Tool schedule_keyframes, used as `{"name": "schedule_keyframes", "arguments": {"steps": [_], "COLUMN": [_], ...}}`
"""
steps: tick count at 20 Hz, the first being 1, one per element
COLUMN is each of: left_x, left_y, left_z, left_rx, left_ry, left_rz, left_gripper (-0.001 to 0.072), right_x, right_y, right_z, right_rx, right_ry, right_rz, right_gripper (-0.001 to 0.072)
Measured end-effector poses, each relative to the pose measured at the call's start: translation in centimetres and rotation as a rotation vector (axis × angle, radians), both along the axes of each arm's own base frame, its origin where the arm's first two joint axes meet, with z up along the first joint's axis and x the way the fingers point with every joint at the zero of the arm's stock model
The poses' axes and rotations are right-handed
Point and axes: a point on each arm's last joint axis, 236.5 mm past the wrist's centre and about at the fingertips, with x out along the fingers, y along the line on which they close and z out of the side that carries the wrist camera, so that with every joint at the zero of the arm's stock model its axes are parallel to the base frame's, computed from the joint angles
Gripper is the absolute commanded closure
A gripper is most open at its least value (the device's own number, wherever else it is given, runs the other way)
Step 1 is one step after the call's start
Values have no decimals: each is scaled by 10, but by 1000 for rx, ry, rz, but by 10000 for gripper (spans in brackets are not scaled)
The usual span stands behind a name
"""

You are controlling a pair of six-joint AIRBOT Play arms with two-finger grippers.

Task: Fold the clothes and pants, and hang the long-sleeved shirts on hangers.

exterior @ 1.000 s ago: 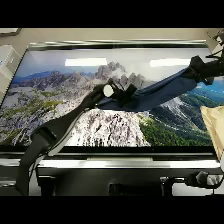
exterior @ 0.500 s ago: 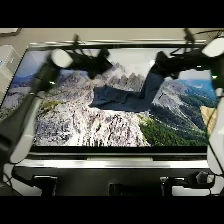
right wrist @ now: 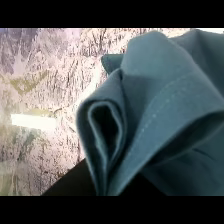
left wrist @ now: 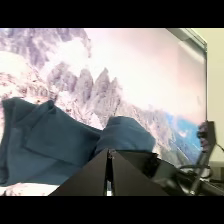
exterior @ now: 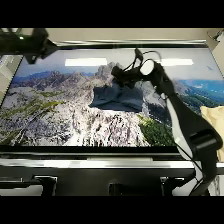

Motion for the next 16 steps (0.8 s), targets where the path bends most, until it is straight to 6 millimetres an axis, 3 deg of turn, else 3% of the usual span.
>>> {"name": "schedule_keyframes", "arguments": {"steps": [6, 9, 13, 16], "left_x": [-12, -13, -14, -13], "left_y": [32, 36, 38, 39], "left_z": [8, 7, 6, 5], "left_rx": [50, 59, 67, 71], "left_ry": [-8, -5, -5, -4], "left_rz": [17, 17, 17, 18], "left_gripper": [693, 693, 693, 693], "right_x": [-2, 0, 3, 1], "right_y": [42, 52, 53, 44], "right_z": [-45, -53, -53, -41], "right_rx": [32, 52, 64, 56], "right_ry": [54, 57, 55, 42], "right_rz": [-3, -14, -22, -3], "right_gripper": [662, 329, 170, 152]}}
